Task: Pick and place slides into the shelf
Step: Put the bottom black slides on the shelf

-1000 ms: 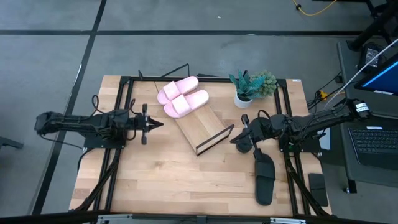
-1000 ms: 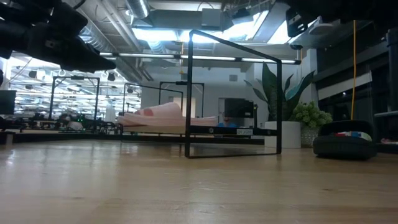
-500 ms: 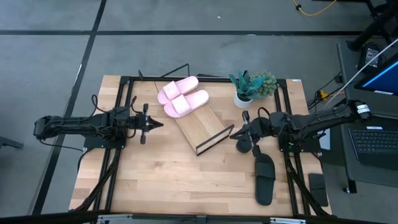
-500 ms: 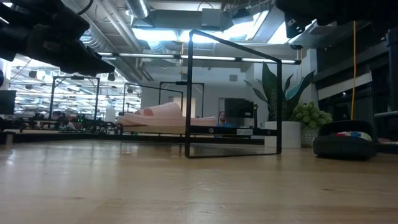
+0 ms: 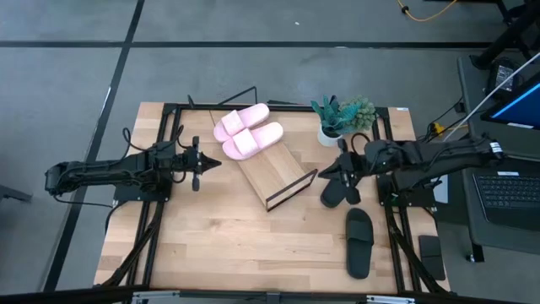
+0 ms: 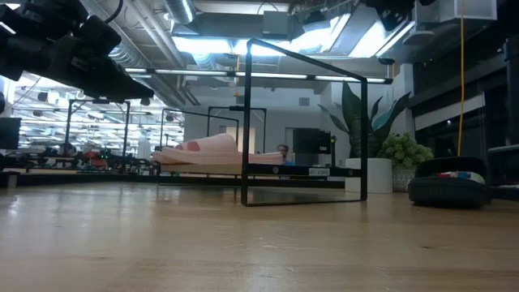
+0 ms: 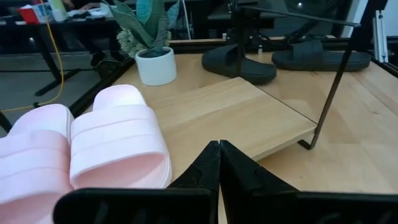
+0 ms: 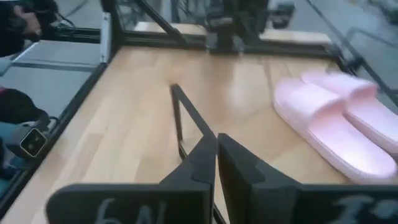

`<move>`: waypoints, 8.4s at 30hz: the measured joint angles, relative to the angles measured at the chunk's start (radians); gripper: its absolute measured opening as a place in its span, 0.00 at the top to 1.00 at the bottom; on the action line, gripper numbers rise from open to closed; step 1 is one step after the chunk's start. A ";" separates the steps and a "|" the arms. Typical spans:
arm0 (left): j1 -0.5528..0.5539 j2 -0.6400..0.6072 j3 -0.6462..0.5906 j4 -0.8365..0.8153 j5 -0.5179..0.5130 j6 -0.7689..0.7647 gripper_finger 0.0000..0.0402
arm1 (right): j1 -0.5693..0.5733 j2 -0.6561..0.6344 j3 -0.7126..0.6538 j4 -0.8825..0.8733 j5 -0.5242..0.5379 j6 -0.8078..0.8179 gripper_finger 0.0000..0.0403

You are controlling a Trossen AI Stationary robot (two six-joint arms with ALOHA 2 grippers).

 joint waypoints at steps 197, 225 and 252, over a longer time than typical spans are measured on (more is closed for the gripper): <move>-0.001 0.000 0.000 -0.002 -0.003 -0.050 1.00 | 0.896 1.090 0.506 -1.212 0.115 1.751 0.46; -0.001 0.000 0.000 -0.001 -0.003 -0.050 1.00 | 0.841 1.090 0.504 -1.206 0.121 1.698 0.57; -0.001 0.000 0.000 -0.001 -0.003 -0.050 1.00 | 0.837 1.087 0.532 -1.208 0.183 1.835 0.98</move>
